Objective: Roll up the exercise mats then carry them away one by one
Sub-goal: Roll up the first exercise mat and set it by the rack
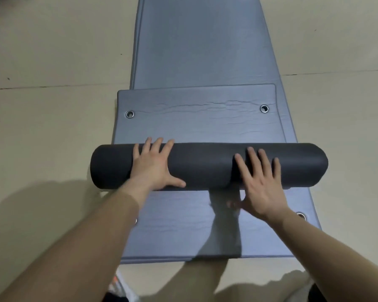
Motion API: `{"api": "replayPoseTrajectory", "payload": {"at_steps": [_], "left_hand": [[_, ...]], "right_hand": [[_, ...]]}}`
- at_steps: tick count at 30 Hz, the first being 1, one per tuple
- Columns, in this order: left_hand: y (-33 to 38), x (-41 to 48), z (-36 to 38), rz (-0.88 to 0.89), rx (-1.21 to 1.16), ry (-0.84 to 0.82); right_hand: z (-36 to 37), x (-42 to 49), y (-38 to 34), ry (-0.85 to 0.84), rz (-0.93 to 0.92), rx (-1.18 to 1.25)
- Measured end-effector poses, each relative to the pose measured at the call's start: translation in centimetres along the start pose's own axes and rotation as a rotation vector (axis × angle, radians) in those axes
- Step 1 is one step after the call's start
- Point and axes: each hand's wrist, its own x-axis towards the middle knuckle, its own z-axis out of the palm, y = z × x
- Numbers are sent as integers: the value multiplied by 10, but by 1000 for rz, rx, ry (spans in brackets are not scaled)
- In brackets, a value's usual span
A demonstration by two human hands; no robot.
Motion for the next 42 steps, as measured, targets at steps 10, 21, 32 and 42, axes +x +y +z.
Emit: {"api": "replayPoseTrajectory", "payload": {"at_steps": [10, 21, 32, 42], "left_hand": [[-16, 24, 5, 150, 209, 165], [-14, -67, -5, 189, 55, -356], [0, -94, 24, 16, -29, 170], [-15, 36, -15, 65, -37, 53]], "right_hand": [[-27, 89, 20, -151, -103, -201], [-31, -53, -26, -293, -109, -57], [-59, 37, -25, -301, -27, 97], [-10, 60, 5, -79, -67, -128]]}}
